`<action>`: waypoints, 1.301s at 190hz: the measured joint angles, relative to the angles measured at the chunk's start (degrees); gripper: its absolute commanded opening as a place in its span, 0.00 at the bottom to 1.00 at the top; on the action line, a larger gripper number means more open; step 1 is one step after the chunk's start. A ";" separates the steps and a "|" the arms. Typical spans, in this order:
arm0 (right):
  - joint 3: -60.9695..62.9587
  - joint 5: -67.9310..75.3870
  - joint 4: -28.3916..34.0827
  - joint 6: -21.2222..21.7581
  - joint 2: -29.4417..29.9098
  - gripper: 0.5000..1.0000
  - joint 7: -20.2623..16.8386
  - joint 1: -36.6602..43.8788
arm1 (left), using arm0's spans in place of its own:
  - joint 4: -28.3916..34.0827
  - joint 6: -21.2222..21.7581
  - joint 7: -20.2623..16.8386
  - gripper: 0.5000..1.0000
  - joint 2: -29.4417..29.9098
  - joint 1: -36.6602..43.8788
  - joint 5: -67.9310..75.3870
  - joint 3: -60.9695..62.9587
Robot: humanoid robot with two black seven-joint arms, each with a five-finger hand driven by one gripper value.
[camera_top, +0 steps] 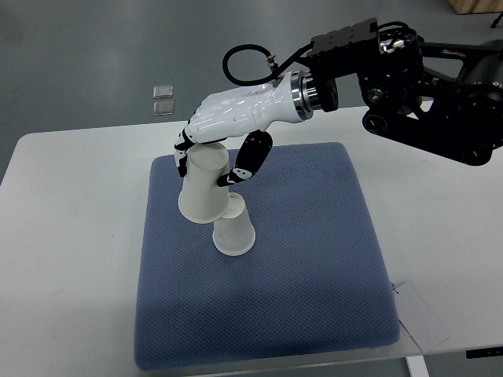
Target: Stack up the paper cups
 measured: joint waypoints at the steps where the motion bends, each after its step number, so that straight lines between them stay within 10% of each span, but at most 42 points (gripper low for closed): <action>1: -0.02 -0.08 -0.02 -0.01 0.02 0.00 0.00 -0.01 | 0.00 0.00 0.00 1.00 0.00 0.00 0.00 0.00; 143: -3.76 -4.63 -0.66 -0.63 -0.45 0.00 0.09 -0.39 | 0.00 0.00 0.00 1.00 0.00 0.00 0.00 0.00; 206: -4.00 -4.64 -2.14 -1.13 -0.66 0.82 0.09 -2.31 | 0.00 0.00 0.00 1.00 0.00 0.00 0.00 0.00; 247: -3.37 -4.18 -2.26 -1.14 -1.06 0.83 0.06 -3.16 | 0.00 0.00 0.00 1.00 0.00 0.00 0.00 0.00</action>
